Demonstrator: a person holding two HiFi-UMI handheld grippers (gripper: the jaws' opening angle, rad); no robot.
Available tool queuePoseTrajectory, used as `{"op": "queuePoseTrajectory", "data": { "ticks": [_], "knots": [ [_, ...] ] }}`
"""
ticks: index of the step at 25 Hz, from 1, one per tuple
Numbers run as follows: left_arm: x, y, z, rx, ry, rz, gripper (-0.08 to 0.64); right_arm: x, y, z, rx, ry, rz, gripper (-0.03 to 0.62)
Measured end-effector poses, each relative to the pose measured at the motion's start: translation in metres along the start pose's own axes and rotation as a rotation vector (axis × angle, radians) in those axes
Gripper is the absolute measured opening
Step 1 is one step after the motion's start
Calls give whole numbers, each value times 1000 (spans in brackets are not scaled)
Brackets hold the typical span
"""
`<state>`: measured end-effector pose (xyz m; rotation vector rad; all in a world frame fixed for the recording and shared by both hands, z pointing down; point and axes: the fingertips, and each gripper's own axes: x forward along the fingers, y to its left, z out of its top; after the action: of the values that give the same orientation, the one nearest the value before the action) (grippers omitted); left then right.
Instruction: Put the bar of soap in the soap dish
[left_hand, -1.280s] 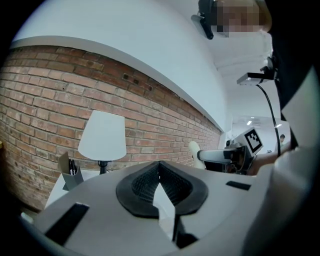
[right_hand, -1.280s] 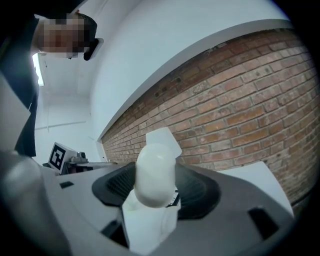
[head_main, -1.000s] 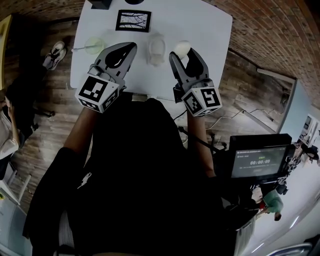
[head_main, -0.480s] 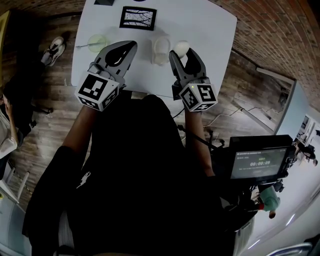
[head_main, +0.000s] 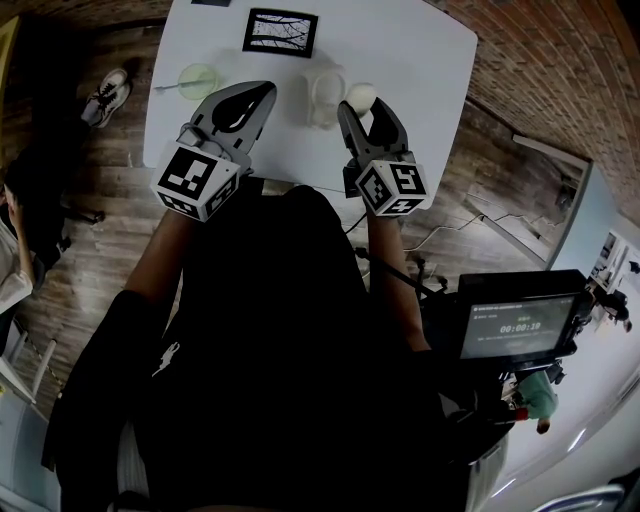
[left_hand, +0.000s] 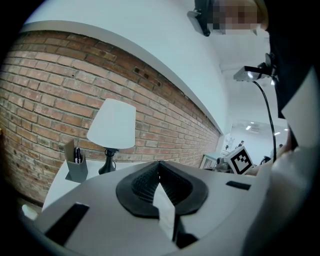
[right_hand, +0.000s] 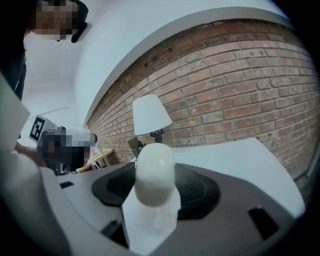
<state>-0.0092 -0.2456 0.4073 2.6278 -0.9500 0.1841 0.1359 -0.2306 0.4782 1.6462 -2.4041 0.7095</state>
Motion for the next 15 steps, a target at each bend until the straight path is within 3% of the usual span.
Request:
{"op": "queuePoseTrajectory", "data": {
  "ticks": [15],
  "knots": [
    [-38, 17, 0, 1, 8, 43, 6, 27, 13, -31, -20, 72, -14, 253]
  ]
}}
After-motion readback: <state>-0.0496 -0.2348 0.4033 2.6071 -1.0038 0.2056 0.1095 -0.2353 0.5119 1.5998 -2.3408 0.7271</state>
